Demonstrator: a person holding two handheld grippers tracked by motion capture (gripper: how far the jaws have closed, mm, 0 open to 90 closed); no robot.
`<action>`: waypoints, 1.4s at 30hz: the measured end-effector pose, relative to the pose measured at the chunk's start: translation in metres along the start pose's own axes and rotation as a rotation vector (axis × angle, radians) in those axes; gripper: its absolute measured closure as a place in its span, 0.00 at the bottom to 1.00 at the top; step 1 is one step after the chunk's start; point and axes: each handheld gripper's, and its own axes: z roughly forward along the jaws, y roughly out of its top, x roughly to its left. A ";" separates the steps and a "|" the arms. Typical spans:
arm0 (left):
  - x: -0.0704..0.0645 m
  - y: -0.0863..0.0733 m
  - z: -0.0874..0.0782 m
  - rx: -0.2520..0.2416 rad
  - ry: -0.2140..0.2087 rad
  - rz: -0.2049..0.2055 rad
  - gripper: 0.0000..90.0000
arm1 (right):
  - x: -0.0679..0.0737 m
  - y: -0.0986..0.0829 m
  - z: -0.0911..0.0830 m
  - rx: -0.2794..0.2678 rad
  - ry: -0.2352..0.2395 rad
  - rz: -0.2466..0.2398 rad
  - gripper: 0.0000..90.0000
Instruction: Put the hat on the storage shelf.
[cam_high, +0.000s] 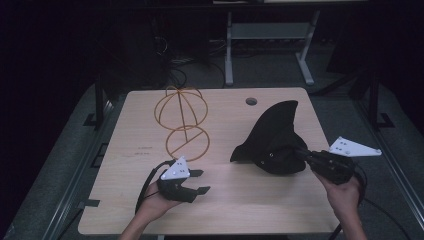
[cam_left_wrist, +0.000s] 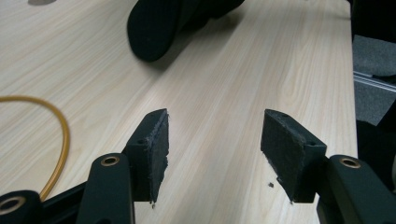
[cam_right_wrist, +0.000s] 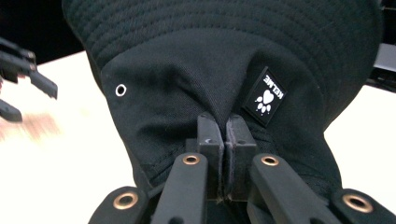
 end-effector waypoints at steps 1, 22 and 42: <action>0.000 -0.001 -0.001 -0.004 0.001 -0.006 0.46 | -0.001 0.002 -0.001 -0.009 -0.003 0.002 0.96; 0.003 -0.013 -0.003 -0.005 0.009 -0.014 0.44 | -0.002 0.059 -0.003 0.001 0.122 0.053 0.96; 0.001 -0.015 0.002 0.017 0.006 0.009 0.43 | -0.001 0.101 0.010 -0.009 0.199 0.100 0.96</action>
